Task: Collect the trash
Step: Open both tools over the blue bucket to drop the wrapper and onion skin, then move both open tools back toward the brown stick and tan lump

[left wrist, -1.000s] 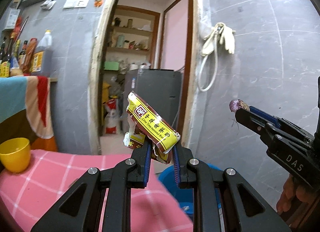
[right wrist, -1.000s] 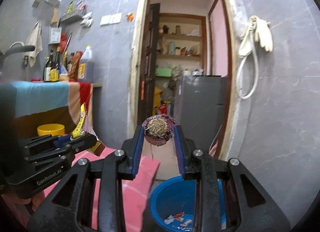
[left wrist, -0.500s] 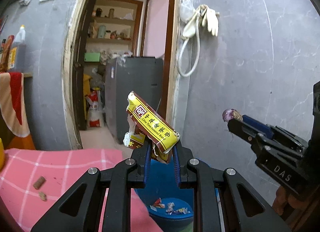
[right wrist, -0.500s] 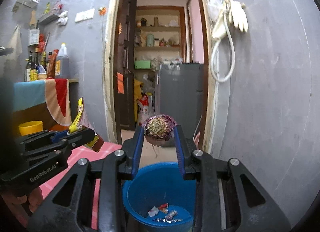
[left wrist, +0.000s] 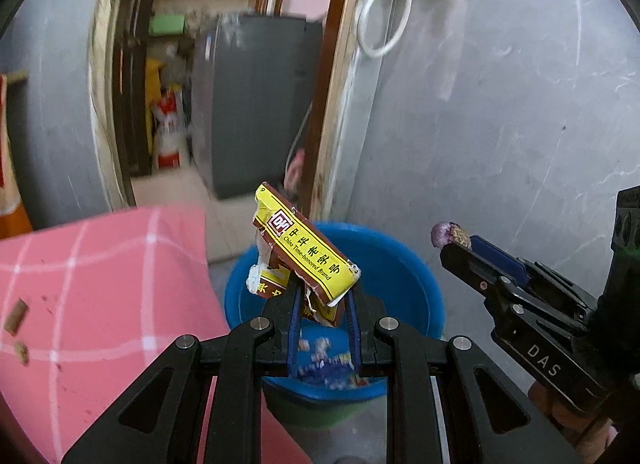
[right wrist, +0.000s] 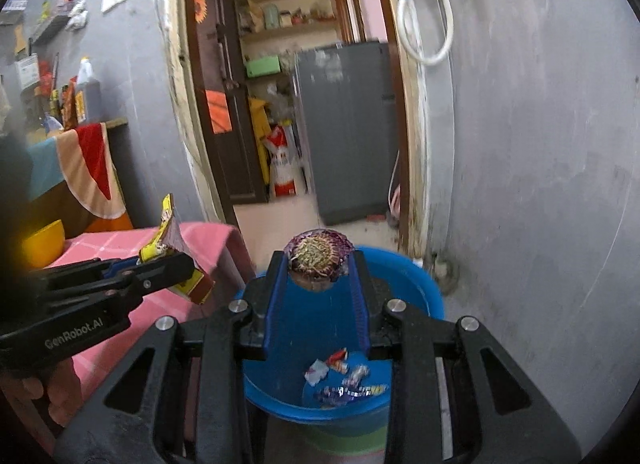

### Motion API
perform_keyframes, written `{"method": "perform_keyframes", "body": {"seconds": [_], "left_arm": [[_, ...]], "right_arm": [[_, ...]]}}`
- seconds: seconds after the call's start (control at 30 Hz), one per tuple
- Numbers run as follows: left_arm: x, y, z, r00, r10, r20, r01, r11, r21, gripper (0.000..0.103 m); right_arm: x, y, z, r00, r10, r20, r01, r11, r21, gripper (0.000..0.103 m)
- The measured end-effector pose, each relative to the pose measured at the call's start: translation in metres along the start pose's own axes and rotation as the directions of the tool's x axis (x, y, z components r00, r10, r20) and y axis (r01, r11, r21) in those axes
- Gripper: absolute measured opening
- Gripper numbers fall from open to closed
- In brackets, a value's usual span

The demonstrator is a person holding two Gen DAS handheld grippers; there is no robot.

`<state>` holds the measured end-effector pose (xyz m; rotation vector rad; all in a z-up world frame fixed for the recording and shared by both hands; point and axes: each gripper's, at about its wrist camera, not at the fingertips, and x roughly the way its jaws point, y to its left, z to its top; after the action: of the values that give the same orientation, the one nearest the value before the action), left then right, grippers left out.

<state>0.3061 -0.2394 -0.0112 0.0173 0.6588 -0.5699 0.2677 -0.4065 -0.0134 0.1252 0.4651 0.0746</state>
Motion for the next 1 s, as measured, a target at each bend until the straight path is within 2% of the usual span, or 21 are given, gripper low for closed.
{"method": "perform_keyframes", "body": {"seconds": [0.2, 0.27, 0.33, 0.5, 0.7, 0.87, 0.97, 1.0], "left_arm": [[0.025, 0.008, -0.007, 0.996, 0.003, -0.091, -0.007, 0.999, -0.040, 0.017], [0.031, 0.012, -0.008, 0.993, 0.004, -0.119, -0.011, 0.998, -0.062, 0.022], [0.030, 0.015, -0.010, 0.992, 0.001, -0.126, -0.011, 0.997, -0.083, 0.035], [0.023, 0.019, -0.011, 0.993, 0.005, -0.117, -0.017, 0.995, -0.096, 0.036], [-0.002, 0.027, -0.010, 0.999, 0.019, -0.042, -0.024, 0.992, -0.122, 0.045], [-0.035, 0.035, -0.005, 0.997, 0.047, 0.068, -0.036, 0.988, -0.150, 0.058], [-0.057, 0.037, -0.003, 0.989, 0.075, 0.127, -0.055, 0.986, -0.155, 0.073], [-0.065, 0.039, -0.002, 0.984, 0.087, 0.153, -0.063, 0.985, -0.158, 0.081]], "right_arm": [[0.021, -0.013, -0.010, 0.995, 0.019, -0.101, -0.014, 0.999, 0.051, 0.031], [0.026, -0.015, -0.013, 0.992, 0.025, -0.125, -0.017, 0.998, 0.063, 0.032], [0.029, -0.017, -0.016, 0.990, 0.028, -0.136, -0.018, 0.997, 0.074, 0.032], [0.029, -0.016, -0.016, 0.989, 0.025, -0.146, -0.014, 0.997, 0.077, 0.032], [0.018, -0.011, -0.009, 0.994, 0.015, -0.106, -0.008, 0.997, 0.071, 0.036], [-0.001, -0.001, 0.002, 0.999, 0.002, -0.047, 0.000, 0.999, 0.046, 0.045], [-0.016, 0.009, 0.011, 1.000, -0.006, -0.005, 0.006, 1.000, 0.023, 0.052], [-0.019, 0.012, 0.015, 1.000, -0.006, 0.007, 0.006, 1.000, 0.018, 0.055]]}}
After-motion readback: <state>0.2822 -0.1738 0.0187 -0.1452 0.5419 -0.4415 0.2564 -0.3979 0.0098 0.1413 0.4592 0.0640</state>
